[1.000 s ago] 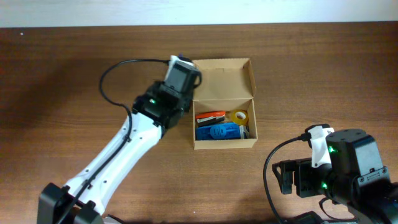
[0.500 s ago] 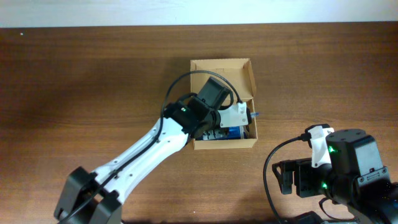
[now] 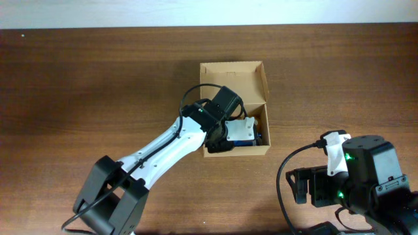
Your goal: Pack container
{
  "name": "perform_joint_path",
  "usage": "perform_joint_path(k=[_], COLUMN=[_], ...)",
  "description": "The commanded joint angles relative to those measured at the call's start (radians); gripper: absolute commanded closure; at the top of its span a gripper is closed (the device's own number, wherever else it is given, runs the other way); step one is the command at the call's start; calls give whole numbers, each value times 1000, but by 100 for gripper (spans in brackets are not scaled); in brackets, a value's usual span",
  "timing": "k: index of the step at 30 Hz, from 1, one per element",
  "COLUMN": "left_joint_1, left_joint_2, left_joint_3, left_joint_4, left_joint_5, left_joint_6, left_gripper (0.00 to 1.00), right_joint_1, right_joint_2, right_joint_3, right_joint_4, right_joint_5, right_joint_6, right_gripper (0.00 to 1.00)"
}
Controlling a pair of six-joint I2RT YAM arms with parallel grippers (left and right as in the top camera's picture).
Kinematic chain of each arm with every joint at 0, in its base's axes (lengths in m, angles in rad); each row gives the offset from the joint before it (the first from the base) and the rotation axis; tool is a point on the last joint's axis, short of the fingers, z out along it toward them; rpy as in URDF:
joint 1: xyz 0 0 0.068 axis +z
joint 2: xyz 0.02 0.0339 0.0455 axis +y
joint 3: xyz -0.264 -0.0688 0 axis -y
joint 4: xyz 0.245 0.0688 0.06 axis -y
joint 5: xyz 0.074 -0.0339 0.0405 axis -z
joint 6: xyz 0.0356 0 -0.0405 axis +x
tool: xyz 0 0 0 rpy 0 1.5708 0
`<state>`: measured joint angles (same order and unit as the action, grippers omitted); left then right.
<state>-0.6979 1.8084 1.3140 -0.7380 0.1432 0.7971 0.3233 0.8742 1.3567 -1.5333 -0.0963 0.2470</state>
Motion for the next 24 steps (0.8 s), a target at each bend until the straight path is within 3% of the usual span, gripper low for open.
perform_joint_path(k=[1,2,3,5,7,17,22,24], left_joint_1=[15,17,18,18,18,40,147,241], left_joint_2=[8,7,7,7,7,-80,-192,-205], left_joint_3=[14,14,15,18,37,379,391,391], left_joint_4=[-1,-1,-1,-3,-16,-261,-216,-181], left_joint_5=[18,18,18,18,17,-12,-6,98], left_joint_6=[21,20,19,18,8,-50,-193,-269], left_gripper=[98,92,77,62,55,56,76,84], right_joint_1=[6,6,6,6,6,6,6,6], right_joint_2=[-4,-4,-4,-4,-4,-4,-4,-4], right_joint_3=[10,10,10,10,10,10,10,10], right_joint_4=[3,3,3,3,3,3,3,3], right_joint_5=[-1,-1,-1,-1,-1,-1,-1,-1], right_joint_6=[-4,-4,-4,-4,-5,-5,-5,-5], right_gripper=[1,1,1,1,1,1,1,1])
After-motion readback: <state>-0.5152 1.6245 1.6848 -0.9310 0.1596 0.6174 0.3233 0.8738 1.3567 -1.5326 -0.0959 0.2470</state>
